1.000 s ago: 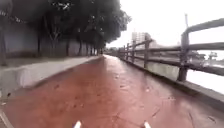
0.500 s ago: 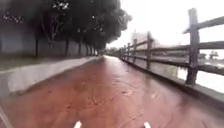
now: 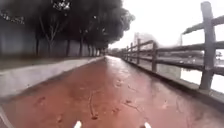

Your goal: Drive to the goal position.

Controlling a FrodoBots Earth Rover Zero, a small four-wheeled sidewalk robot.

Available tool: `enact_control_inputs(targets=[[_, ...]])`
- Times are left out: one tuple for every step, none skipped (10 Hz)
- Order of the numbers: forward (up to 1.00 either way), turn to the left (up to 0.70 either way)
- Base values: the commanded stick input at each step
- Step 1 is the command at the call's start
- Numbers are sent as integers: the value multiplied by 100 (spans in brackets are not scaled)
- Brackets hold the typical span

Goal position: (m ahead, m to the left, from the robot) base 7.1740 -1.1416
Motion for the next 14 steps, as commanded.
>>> enact_control_inputs(targets=[[50, 0], [50, 9], [50, 10], [50, 6], [50, 0], [50, 0], [50, 0], [50, 0], [50, 0], [50, 0], [50, 0], [50, 0], [50, 10], [50, 50]])
